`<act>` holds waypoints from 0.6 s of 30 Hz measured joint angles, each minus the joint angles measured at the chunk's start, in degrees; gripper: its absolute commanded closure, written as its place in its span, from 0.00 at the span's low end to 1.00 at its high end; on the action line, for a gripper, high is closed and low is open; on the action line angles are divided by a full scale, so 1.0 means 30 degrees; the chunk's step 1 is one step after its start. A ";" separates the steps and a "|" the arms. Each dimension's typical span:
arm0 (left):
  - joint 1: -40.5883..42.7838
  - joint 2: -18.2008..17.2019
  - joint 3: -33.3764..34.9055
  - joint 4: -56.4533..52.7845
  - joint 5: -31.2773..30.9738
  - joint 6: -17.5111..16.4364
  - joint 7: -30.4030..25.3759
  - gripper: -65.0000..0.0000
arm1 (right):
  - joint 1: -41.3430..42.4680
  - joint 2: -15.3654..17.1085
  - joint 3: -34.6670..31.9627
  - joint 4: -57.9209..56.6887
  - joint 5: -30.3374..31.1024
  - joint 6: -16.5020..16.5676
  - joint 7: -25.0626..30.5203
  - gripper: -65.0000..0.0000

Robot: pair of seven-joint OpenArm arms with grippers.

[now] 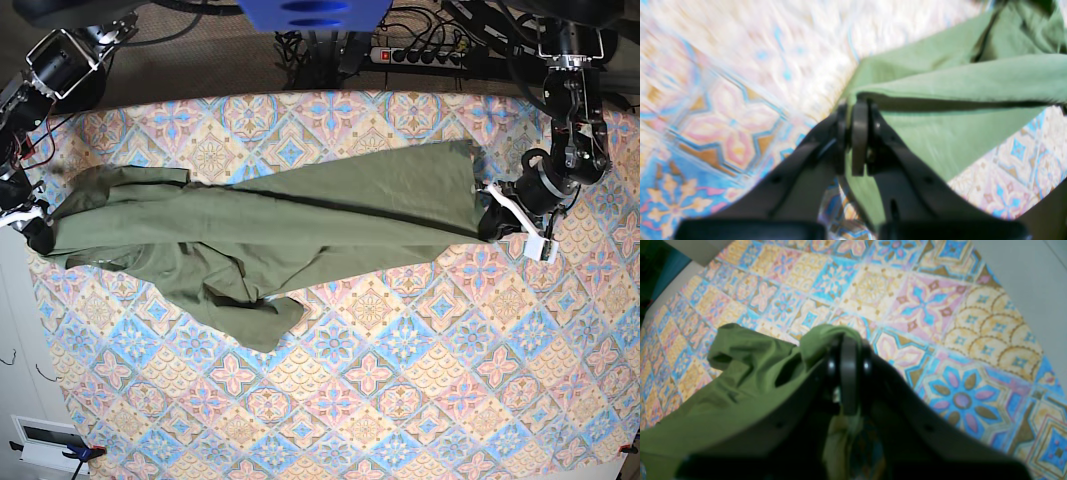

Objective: Layout the t-shirt on the table in an organized manner, then fold the t-shirt properly
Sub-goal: 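Adjust the left gripper's grip on the t-shirt edge, then lift the t-shirt with both grippers and swing it across the table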

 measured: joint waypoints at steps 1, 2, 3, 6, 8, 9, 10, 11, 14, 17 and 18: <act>-0.0175 0.0124 -0.0058 0.0255 0.0146 0.0080 0.0211 1.00 | 0.0000 -0.0007 -0.0007 0.0000 0.0000 0.0000 -0.0058 0.99; -0.0415 0.0313 -0.0102 0.0459 0.0160 0.0036 0.0299 1.00 | 0.0000 -0.0007 0.0000 0.0000 0.0007 0.0015 -0.0058 0.99; -0.0736 0.0459 -0.0124 0.0648 0.0117 0.0007 0.0226 1.00 | 0.0007 -0.0007 -0.0007 0.0007 0.0015 0.0007 -0.0051 0.99; -0.1756 0.0554 -0.0124 0.1209 0.0036 -0.0029 0.0168 1.00 | 0.0000 -0.0022 -0.0007 0.0226 -0.0007 0.0000 -0.0211 0.99; -0.2550 0.0561 -0.0146 0.1275 0.0051 -0.0029 0.0233 1.00 | -0.0080 -0.0015 0.0000 0.0816 -0.0022 -0.0036 -0.0495 0.99; -0.3053 0.0583 -0.0146 0.1253 0.0051 -0.0029 0.0328 1.00 | -0.0095 -0.0007 0.0000 0.1180 0.0058 -0.0015 -0.0670 0.99; -0.3708 0.0605 -0.0160 0.1217 0.0036 -0.0015 0.0321 1.00 | -0.0015 -0.0007 0.0000 0.1574 0.0102 0.0022 -0.0780 0.99; -0.4379 0.0699 -0.0262 0.1224 -0.0204 -0.0022 0.0328 1.00 | 0.0029 -0.0015 -0.0007 0.1960 0.0357 -0.0015 -0.0823 0.99; -0.5748 0.1260 -0.1552 0.1246 -0.1566 -0.0036 0.0182 1.00 | 0.0131 0.0000 0.0000 0.2543 0.2142 0.0095 -0.0765 0.99; -0.7366 0.1137 -0.1902 0.1144 -0.1989 0.0051 0.0583 1.00 | 0.0219 0.0036 0.0029 0.2433 0.2827 0.0036 -0.0641 0.99; -0.8153 0.1129 -0.1698 0.0925 -0.1974 -0.0036 0.0823 1.00 | 0.0408 0.0007 0.0051 0.2331 0.2718 0.0044 -0.0787 0.99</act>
